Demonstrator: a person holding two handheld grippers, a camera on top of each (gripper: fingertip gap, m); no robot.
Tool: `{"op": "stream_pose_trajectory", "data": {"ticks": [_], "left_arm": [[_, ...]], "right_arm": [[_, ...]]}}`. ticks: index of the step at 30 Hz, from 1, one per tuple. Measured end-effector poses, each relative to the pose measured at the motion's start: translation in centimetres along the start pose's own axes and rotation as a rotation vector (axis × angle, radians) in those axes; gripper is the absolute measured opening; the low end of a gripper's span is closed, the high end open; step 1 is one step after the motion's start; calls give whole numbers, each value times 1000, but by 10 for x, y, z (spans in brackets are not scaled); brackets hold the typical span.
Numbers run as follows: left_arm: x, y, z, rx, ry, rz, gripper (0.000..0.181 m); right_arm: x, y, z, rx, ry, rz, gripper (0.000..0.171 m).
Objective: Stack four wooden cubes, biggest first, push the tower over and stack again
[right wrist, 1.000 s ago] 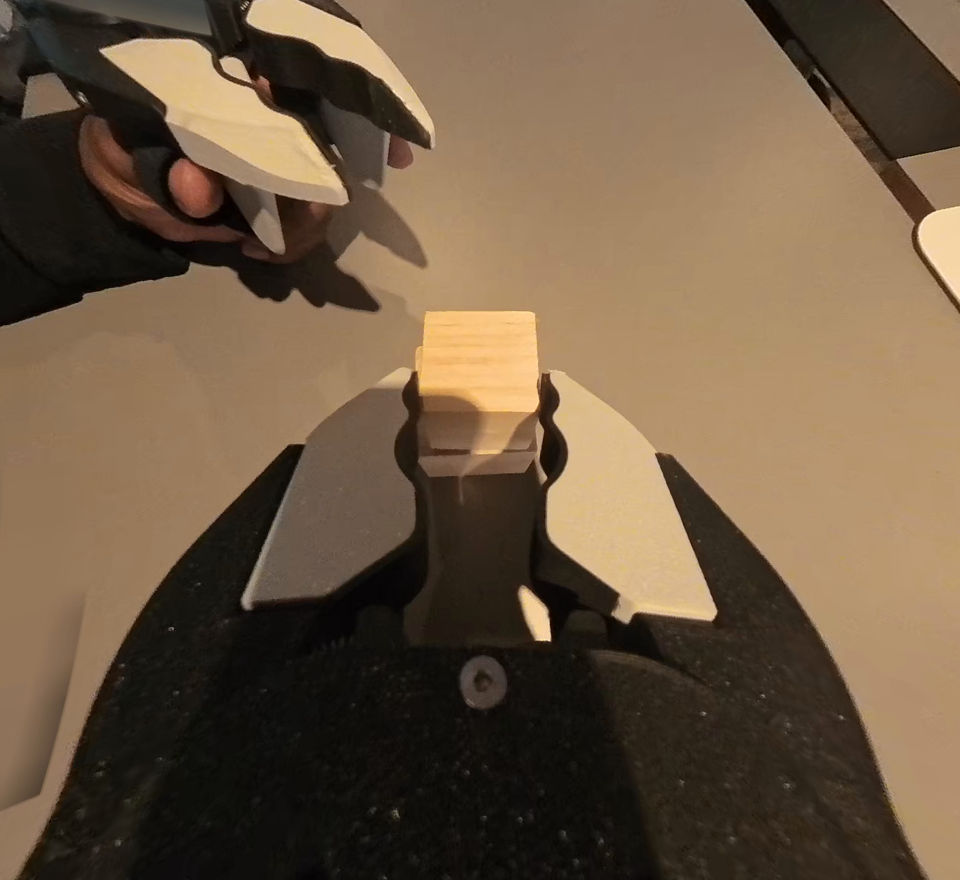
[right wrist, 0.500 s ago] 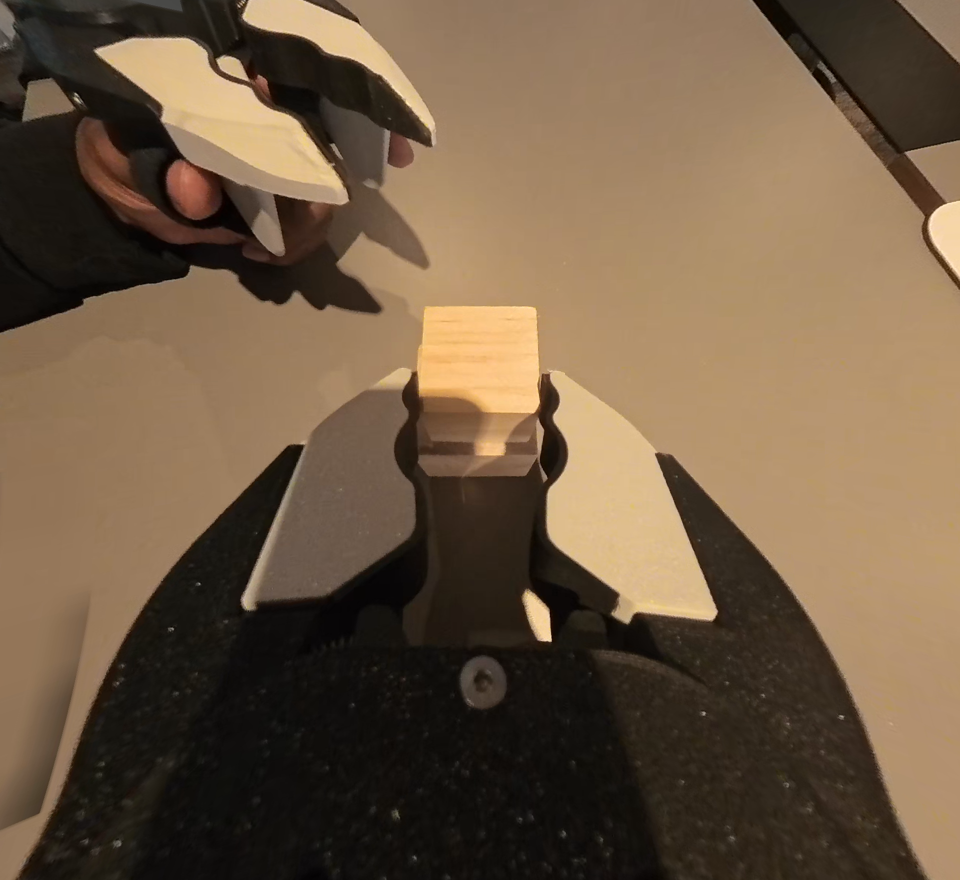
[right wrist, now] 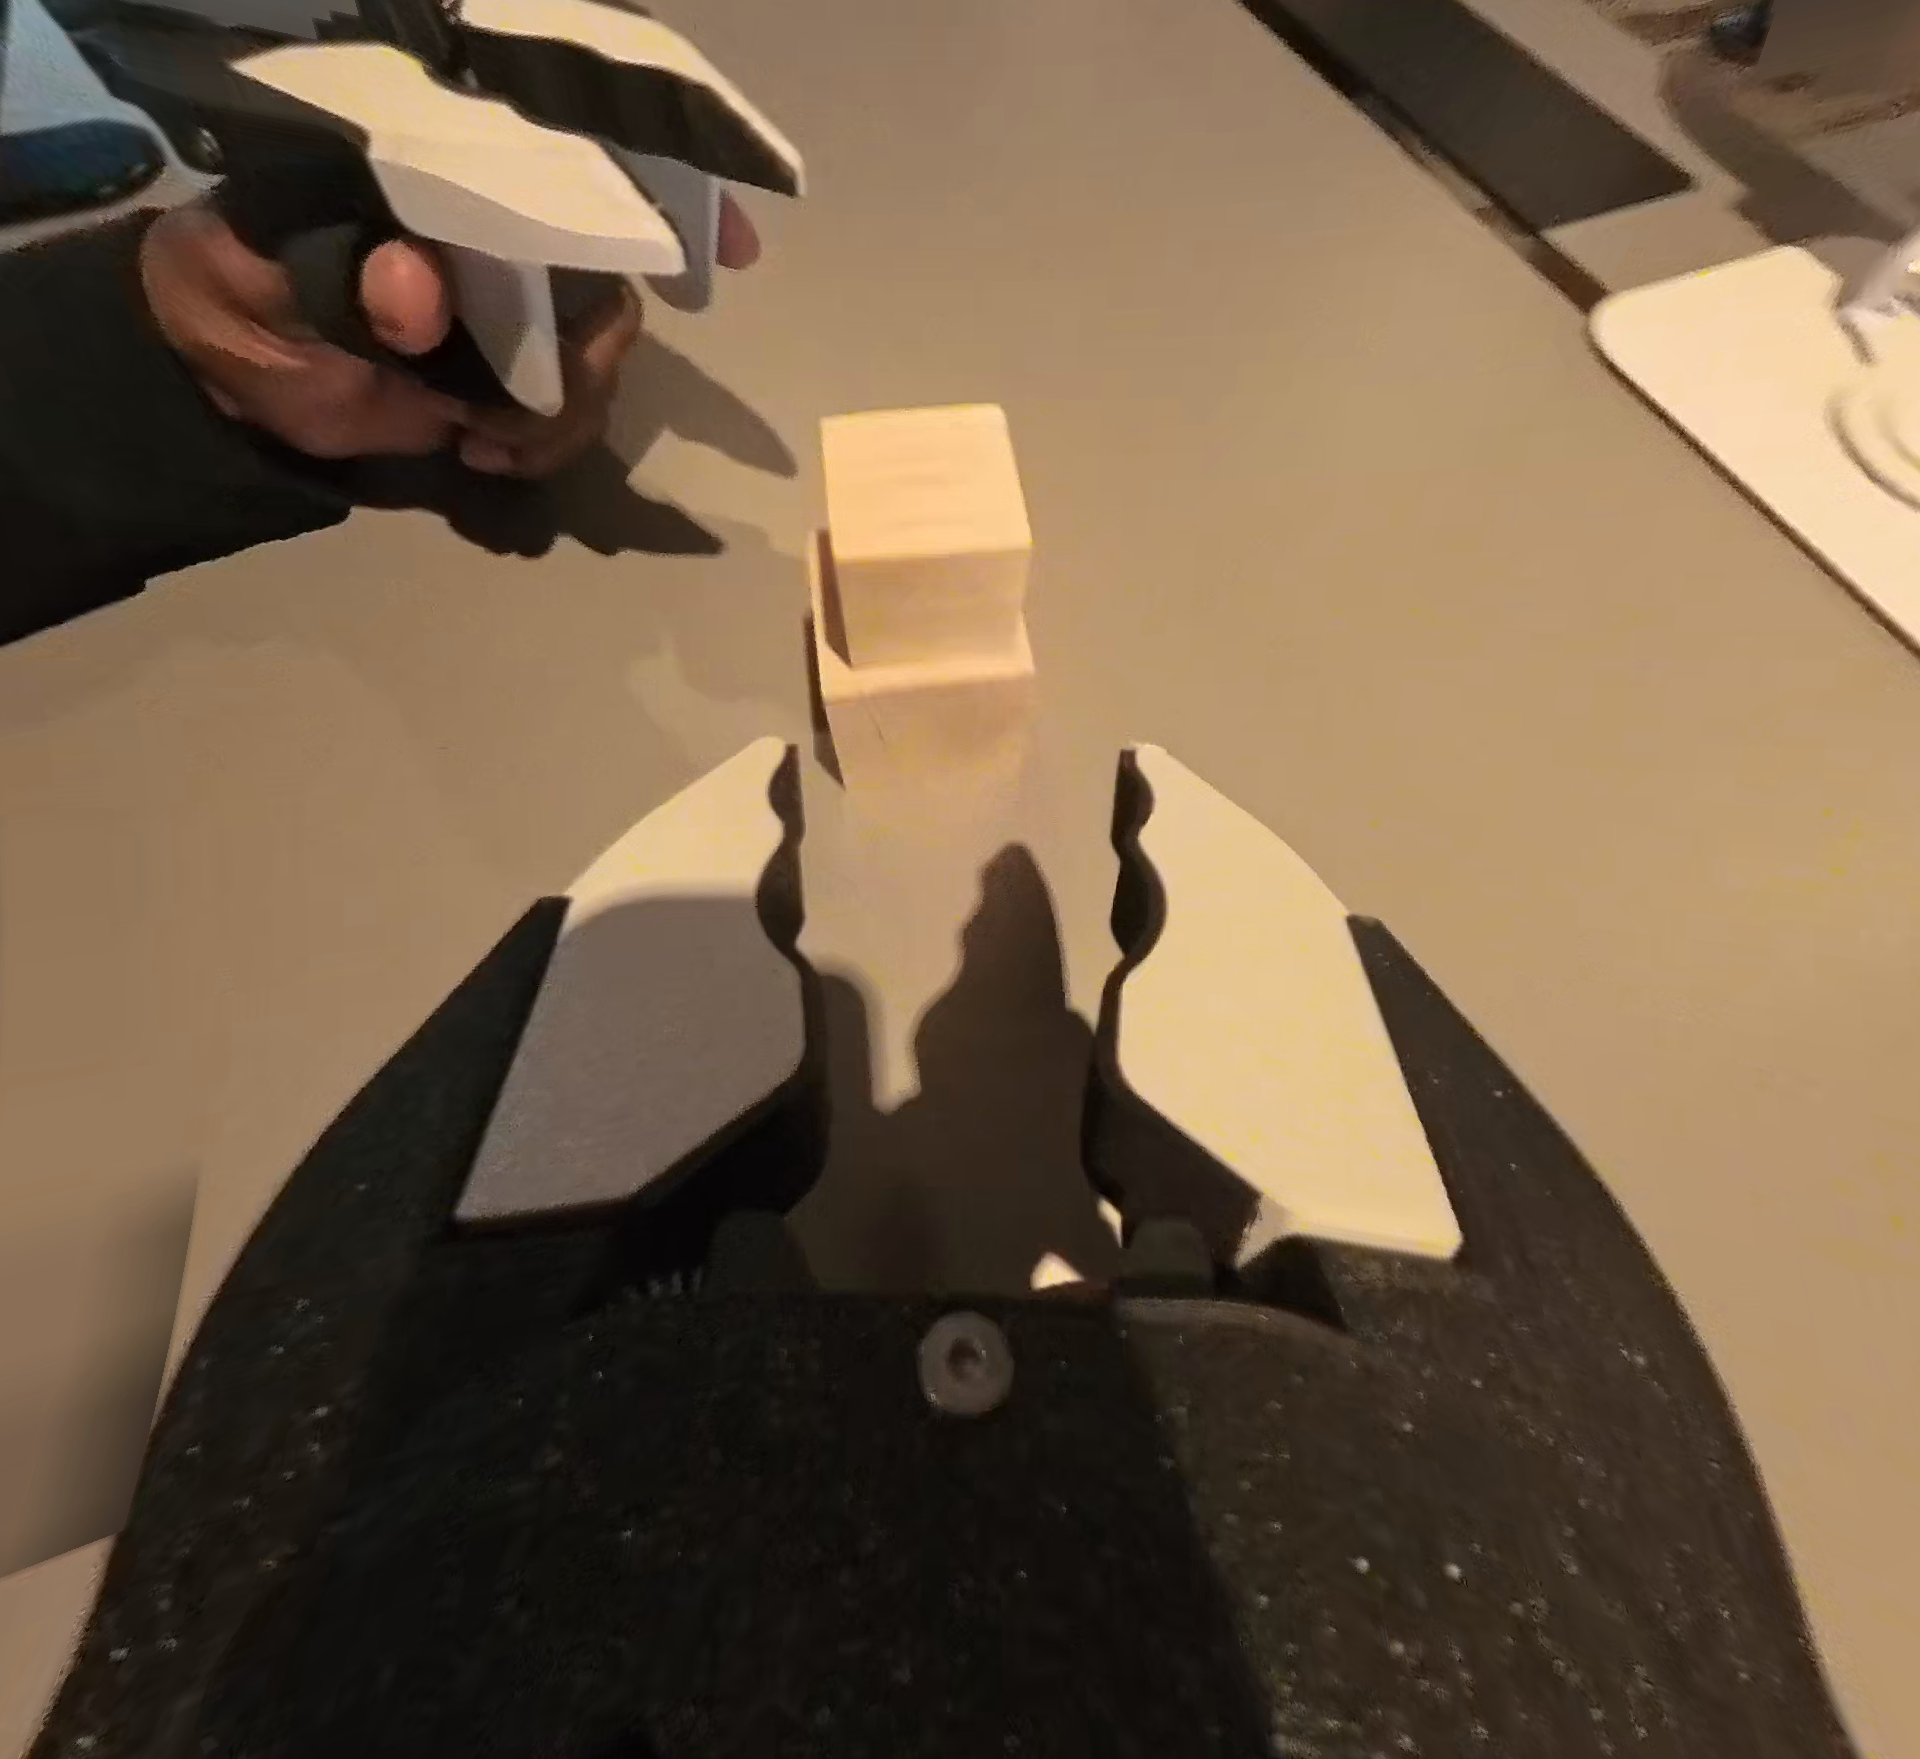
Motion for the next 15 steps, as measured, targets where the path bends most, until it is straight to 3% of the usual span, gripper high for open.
{"op": "stream_pose_trajectory", "data": {"ticks": [6, 9, 15], "left_arm": [[-17, 12, -14, -6, 21, 262, 35], [-28, 20, -25, 33, 121, 399, 38], [-44, 35, -25, 140, 203, 587, 41]], "right_arm": [[-49, -71, -10, -202, 109, -115, 51], [-74, -99, -16, -276, 189, -169, 49], [-107, -113, -17, -322, 275, -163, 49]]}}
Point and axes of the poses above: each gripper's, where its closed fingertips meet, y out along the fingers, x out of its top, z = x × y across the jaws, the point moved 7 cm from there along -y, back along the fingers, and after that the axes turned 3 degrees about z, right-handed, at the moved point
